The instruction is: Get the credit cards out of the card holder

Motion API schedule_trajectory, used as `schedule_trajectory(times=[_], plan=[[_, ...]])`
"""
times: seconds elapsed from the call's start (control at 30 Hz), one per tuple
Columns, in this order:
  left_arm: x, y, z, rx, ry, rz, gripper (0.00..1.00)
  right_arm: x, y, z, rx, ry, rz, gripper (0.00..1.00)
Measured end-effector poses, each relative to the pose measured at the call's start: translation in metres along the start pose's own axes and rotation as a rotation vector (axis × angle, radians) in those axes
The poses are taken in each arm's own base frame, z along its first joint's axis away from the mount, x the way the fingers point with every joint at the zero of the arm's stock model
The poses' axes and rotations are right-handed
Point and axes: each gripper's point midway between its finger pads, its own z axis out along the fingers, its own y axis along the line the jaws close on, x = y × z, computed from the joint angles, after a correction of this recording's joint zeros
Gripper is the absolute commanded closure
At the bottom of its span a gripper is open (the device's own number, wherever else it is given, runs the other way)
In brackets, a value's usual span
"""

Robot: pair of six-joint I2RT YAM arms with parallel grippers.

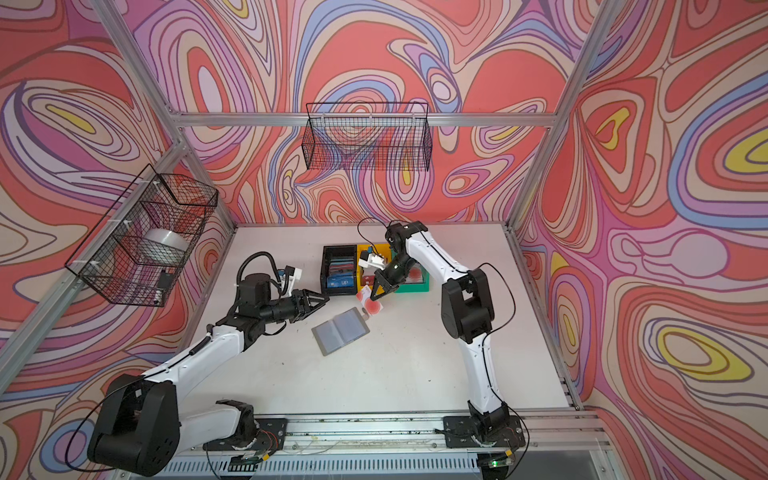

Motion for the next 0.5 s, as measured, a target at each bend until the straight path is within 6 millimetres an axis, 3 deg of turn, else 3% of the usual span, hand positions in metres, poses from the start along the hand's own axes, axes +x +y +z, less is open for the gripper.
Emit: schedule_trajectory(times=[0.33, 0.5], plan=[[0.010, 0.023, 0.008, -0.055, 0.052, -0.044, 0.63, -0.004, -0.056, -0.084, 0.468, -0.002, -0.192, 1.00], [0.008, 0.024, 0.007, -0.059, 0.045, -0.043, 0.63, -0.002, -0.089, -0.110, 0.643, 0.059, -0.289, 1.00]])
